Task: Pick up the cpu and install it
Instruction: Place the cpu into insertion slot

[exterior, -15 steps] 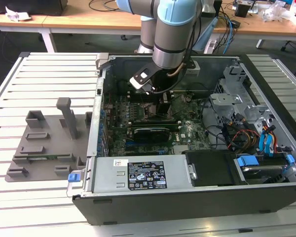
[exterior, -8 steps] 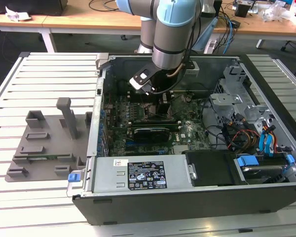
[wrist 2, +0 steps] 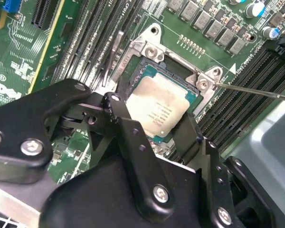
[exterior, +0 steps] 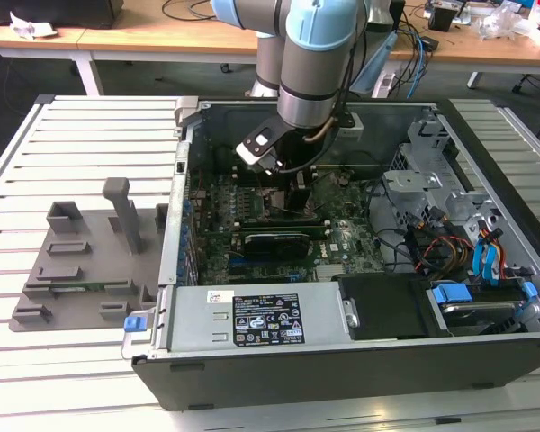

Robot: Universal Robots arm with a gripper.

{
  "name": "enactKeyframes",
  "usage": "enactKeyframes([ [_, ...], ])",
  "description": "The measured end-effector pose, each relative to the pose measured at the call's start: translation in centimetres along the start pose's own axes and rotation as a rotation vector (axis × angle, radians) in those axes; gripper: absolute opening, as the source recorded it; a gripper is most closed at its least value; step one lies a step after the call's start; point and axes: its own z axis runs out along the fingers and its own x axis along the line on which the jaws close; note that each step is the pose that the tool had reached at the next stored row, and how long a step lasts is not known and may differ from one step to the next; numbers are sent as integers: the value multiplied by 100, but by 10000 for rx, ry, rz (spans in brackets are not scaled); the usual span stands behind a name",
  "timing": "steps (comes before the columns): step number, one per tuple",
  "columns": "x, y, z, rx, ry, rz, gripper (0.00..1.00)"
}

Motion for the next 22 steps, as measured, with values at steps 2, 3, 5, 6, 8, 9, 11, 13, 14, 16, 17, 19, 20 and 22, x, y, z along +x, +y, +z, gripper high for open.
enactKeyframes([
  [2,-9,-1,-6,1,-8,2,62],
  [3,-11,-2,-23,2,-21,1,62],
  [5,-7,-1,-33,1,-8,-1,62],
  [6,-6,-2,-33,1,-7,1,62],
  [8,-2,-2,-33,1,-8,1,62],
  [9,2,-2,-38,1,1,1,62],
  [11,5,-2,-40,-6,253,-11,62],
  [13,5,-4,-67,-7,271,-11,62],
  [14,4,-6,-117,-6,271,-11,62],
  [16,2,-9,-198,-7,273,-12,62],
  [17,0,-11,-231,-6,272,-12,62],
  [19,0,-14,-302,-6,272,-14,62],
  [20,0,-14,-322,-6,271,-14,62],
  [22,-1,-16,-355,-6,272,-13,54],
])
